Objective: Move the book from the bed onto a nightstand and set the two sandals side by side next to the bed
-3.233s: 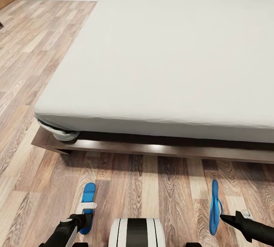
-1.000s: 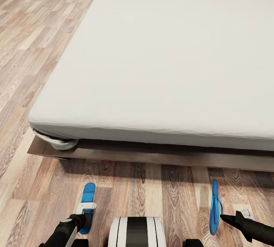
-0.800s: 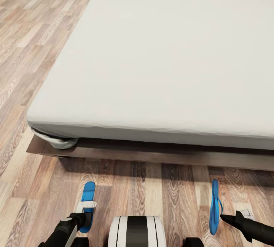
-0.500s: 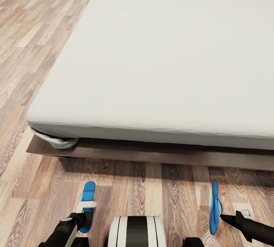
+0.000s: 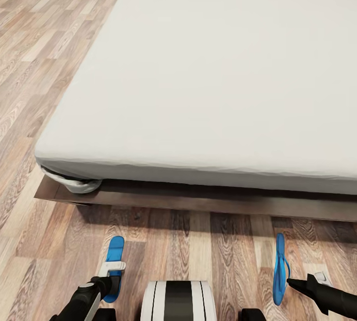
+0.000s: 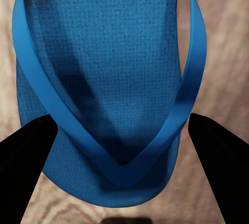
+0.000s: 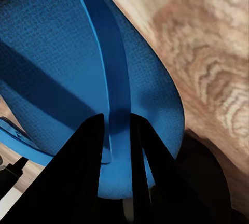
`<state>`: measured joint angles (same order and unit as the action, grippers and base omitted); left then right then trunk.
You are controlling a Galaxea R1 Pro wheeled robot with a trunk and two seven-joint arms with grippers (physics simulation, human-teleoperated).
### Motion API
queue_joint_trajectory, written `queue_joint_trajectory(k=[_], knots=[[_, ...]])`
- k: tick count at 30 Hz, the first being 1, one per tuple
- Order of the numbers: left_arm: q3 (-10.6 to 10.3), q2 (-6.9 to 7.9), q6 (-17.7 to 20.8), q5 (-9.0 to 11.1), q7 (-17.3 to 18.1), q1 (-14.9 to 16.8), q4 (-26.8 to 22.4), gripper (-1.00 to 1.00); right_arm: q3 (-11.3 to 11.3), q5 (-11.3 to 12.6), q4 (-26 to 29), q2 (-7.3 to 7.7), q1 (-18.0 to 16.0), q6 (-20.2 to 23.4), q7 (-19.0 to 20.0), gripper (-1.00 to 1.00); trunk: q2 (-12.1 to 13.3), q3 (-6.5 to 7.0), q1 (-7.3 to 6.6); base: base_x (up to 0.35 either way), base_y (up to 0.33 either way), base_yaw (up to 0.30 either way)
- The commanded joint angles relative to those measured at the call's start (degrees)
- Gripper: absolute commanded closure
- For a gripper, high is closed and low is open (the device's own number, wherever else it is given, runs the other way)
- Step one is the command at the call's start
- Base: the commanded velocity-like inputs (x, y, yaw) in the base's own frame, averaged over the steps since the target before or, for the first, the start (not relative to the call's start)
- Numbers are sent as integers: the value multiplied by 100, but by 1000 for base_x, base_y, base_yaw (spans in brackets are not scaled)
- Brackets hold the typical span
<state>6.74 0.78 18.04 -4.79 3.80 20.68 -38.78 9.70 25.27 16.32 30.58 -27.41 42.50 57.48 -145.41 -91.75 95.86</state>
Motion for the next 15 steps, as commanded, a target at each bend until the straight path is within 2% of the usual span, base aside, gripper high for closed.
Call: queue_joint_trajectory(k=[1,6,9,15], knots=[[38,-7,29,-75,50,-4,55,100,14,4,-3,0,-1,27,9,100,-1,-4,2,0,0,0],[38,-7,33,-75,51,-3,55,100,14,4,-3,1,-1,27,9,100,-1,-4,2,0,0,0],[44,-7,33,-75,50,-3,55,100,14,4,-4,-1,-1,24,9,100,3,63,-6,0,0,0],[39,-7,33,-75,51,-5,55,100,14,4,-4,0,-1,29,9,100,3,63,-6,0,0,0]])
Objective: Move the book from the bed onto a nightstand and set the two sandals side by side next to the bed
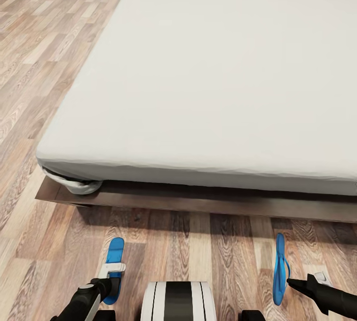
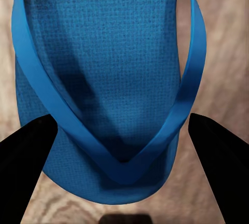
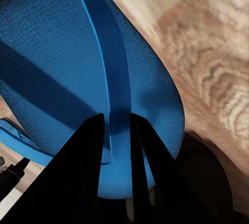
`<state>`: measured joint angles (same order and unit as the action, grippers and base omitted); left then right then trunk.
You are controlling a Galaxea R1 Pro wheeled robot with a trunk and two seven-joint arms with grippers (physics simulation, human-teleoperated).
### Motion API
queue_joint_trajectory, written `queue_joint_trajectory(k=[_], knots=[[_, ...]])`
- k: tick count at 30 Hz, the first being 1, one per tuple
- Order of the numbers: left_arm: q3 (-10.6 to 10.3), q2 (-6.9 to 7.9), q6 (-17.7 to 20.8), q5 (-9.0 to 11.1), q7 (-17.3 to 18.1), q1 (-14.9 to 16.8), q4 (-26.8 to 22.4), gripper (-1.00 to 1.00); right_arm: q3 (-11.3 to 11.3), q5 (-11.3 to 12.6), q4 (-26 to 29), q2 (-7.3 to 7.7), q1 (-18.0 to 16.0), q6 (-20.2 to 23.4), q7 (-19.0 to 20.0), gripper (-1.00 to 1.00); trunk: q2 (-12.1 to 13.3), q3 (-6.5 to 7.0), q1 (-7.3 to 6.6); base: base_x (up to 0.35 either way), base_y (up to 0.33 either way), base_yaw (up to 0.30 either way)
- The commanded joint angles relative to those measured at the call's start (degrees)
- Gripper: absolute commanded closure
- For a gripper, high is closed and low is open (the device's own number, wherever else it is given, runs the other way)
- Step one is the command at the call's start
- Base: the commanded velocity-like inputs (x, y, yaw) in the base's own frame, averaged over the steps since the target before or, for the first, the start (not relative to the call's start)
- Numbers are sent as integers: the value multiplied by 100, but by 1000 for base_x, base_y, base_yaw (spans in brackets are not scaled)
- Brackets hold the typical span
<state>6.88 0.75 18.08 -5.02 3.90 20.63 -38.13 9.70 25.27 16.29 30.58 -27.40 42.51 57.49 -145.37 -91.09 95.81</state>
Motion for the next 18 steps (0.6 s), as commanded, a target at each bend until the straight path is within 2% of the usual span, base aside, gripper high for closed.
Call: queue_joint_trajectory(k=[1,5,18], knots=[[25,-4,29,-51,41,0,-9,100,14,4,-2,0,-2,27,8,100,-1,-3,-1,0,0,0],[24,-4,29,-51,41,1,-10,100,14,4,3,0,-2,23,8,100,1,41,-6,0,0,0],[24,-4,29,-51,41,2,-10,100,14,4,1,0,-2,26,8,100,1,41,-6,0,0,0]])
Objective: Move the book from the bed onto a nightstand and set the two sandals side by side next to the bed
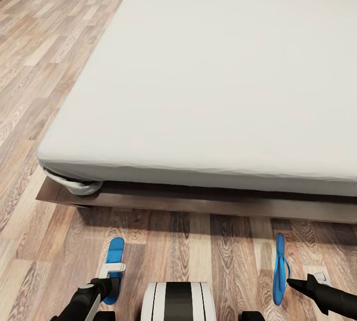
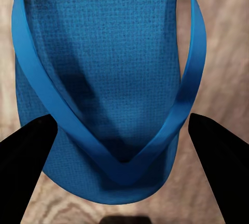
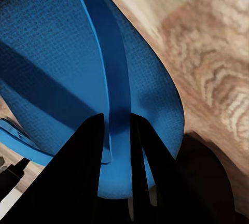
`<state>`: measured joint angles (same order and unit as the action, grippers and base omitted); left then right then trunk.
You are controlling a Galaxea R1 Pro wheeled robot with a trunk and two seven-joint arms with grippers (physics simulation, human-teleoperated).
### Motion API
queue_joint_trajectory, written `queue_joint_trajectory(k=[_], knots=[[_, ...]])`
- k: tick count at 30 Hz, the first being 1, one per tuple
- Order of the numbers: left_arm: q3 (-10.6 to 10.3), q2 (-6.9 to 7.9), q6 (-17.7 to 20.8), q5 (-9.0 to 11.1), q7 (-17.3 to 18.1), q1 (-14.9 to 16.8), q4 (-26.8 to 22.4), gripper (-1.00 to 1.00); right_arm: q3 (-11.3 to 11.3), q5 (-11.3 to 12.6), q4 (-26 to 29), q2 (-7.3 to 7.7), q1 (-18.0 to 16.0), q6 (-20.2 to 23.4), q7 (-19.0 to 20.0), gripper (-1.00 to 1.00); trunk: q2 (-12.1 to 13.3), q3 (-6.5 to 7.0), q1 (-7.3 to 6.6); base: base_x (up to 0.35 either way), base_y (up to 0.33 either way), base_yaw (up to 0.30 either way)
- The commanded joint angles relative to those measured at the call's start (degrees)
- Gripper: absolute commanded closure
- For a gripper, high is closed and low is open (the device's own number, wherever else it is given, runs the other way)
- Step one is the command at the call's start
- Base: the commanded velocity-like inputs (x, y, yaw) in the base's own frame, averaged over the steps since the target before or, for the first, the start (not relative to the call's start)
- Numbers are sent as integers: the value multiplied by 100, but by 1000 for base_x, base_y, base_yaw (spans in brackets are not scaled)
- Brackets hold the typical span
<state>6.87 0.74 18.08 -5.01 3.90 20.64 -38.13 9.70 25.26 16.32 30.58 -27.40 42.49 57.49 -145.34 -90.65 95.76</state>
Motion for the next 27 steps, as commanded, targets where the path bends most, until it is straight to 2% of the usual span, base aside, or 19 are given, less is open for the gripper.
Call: queue_joint_trajectory(k=[1,11,12,27], knots=[[25,-4,29,-53,41,1,-11,100,14,5,-3,-1,-2,27,8,100,-1,-3,-1,0,0,0],[17,-4,29,-53,44,-3,-11,100,14,5,0,0,-2,28,8,100,-1,-3,-1,0,0,0],[17,-4,29,-53,44,-3,-11,-100,14,5,-1,-1,-2,29,8,100,-1,-3,-1,0,0,0],[16,-4,29,-53,29,-1,-11,-100,14,5,-2,0,-2,28,8,100,-1,-3,-1,0,0,0]])
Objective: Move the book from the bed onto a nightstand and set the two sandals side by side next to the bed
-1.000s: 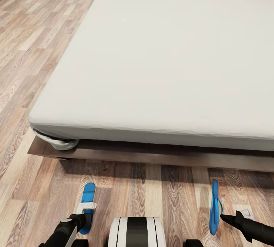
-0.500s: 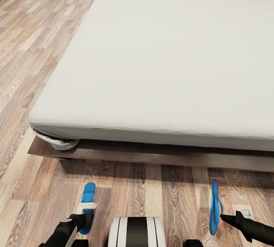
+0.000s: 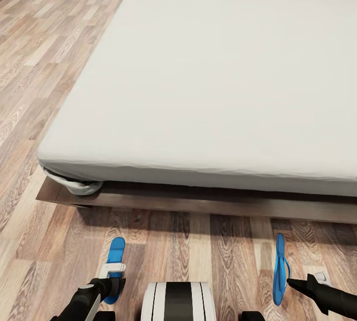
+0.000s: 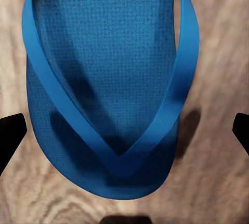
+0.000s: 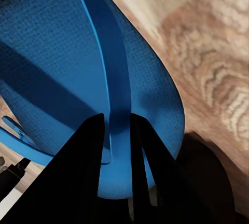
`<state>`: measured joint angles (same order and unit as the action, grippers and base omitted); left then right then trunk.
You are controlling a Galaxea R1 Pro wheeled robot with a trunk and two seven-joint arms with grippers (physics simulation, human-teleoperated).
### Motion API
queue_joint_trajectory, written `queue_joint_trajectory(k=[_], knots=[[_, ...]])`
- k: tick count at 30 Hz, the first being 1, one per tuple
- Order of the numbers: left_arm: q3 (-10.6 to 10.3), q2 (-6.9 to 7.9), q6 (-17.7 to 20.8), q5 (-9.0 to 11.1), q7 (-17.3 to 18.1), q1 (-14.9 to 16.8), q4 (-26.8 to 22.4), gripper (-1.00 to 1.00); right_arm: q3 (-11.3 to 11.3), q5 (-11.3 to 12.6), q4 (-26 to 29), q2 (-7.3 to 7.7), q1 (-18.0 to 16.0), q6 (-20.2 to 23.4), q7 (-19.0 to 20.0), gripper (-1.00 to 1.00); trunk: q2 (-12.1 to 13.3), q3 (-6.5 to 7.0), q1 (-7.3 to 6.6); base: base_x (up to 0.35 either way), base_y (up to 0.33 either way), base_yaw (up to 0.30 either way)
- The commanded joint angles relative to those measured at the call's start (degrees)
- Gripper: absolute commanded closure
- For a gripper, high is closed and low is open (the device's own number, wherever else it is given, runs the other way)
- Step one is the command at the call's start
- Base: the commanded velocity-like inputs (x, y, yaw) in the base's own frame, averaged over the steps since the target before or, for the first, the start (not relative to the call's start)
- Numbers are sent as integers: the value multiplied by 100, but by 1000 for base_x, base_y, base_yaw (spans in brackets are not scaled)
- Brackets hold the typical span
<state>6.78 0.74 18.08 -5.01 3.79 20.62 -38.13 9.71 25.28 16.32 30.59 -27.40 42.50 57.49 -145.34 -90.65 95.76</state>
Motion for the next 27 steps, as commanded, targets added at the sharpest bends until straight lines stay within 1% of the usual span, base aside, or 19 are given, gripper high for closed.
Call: queue_joint_trajectory(k=[1,4,26,27], knots=[[25,-4,29,-53,41,0,-11,-100,14,3,-2,0,-2,26,8,100,-1,-3,-1,0,0,0],[27,-10,32,-53,36,0,-11,-100,14,3,-4,0,-2,29,8,100,-1,-3,-1,0,0,0],[37,-8,52,-53,56,0,-11,-100,14,3,-6,-4,-2,24,8,100,28,484,-58,0,0,0],[39,-7,55,-51,62,0,-11,-100,14,3,-6,-4,-2,25,8,100,28,484,-58,0,0,0]])
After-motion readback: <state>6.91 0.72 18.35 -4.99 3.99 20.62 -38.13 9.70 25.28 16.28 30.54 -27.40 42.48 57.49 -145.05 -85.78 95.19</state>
